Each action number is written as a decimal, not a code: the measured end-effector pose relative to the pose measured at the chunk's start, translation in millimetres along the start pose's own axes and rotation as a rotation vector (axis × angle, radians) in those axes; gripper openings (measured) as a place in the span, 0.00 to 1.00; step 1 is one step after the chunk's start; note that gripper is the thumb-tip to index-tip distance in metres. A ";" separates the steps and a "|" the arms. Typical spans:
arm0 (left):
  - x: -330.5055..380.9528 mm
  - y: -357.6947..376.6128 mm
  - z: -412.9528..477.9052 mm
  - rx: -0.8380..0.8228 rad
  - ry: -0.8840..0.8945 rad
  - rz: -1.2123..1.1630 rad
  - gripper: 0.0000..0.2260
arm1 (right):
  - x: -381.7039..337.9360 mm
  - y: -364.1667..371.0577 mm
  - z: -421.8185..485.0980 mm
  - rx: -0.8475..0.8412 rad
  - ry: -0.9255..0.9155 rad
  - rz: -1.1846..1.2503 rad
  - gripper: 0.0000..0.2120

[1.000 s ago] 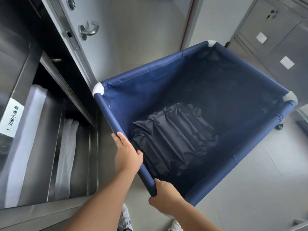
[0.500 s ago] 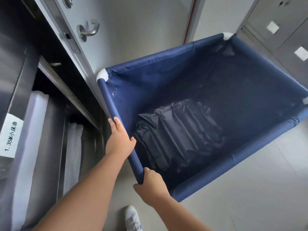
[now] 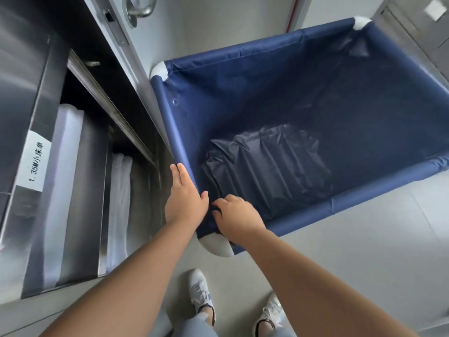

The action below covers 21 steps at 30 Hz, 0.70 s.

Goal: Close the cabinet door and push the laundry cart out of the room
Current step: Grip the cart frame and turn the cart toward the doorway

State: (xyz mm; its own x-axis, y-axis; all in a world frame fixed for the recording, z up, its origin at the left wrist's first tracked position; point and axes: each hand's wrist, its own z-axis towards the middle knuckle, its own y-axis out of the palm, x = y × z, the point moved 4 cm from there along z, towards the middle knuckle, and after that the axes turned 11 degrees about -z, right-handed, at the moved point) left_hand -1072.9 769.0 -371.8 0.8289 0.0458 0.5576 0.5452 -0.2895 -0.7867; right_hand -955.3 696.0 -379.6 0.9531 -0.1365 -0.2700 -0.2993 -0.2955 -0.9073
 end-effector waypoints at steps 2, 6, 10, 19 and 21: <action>7.4 11.1 -19.5 0.029 0.001 0.018 0.41 | 17.1 -1.0 -4.8 0.014 -0.009 -0.098 0.15; 38.2 46.3 -68.1 0.044 0.272 0.258 0.27 | 57.6 -5.3 -26.1 0.036 0.012 -0.215 0.12; 69.5 90.7 -109.7 -0.055 0.308 0.157 0.16 | 95.1 -16.5 -46.1 0.056 0.019 -0.306 0.09; 113.9 126.0 -133.5 0.001 0.365 0.265 0.15 | 186.3 -42.3 -91.3 0.051 -0.036 -0.366 0.17; 117.7 126.7 -128.4 -0.038 0.306 0.319 0.11 | 209.2 -50.4 -96.1 0.053 0.004 -0.318 0.24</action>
State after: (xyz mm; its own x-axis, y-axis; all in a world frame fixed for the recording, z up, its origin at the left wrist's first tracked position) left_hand -922.4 614.9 -371.8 0.8765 -0.3354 0.3455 0.2583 -0.2781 -0.9252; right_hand -745.1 591.4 -359.3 0.9983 -0.0494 0.0307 0.0160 -0.2748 -0.9614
